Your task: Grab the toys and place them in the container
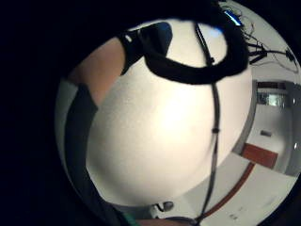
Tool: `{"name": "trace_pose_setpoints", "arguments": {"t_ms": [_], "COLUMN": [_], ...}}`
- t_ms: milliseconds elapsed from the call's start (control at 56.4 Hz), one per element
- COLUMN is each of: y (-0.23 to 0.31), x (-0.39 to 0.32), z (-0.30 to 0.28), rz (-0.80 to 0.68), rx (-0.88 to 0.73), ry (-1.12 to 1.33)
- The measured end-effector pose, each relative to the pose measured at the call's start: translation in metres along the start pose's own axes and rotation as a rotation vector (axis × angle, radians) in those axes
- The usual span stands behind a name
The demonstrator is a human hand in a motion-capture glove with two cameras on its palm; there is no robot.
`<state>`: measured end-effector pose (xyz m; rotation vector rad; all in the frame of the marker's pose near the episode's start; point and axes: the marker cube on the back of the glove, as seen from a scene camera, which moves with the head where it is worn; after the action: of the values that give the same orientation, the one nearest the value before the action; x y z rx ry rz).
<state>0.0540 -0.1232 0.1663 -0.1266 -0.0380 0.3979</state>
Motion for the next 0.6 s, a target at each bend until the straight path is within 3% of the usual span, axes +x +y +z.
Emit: {"name": "trace_pose_setpoints", "arguments": {"t_ms": [443,603], "y": [-0.011,-0.026], "x": [-0.006,-0.004], "z": [-0.013,-0.063], "rz": [-0.027,-0.042], "rx": [0.139,0.185], "ry": [-0.016,-0.124]}}
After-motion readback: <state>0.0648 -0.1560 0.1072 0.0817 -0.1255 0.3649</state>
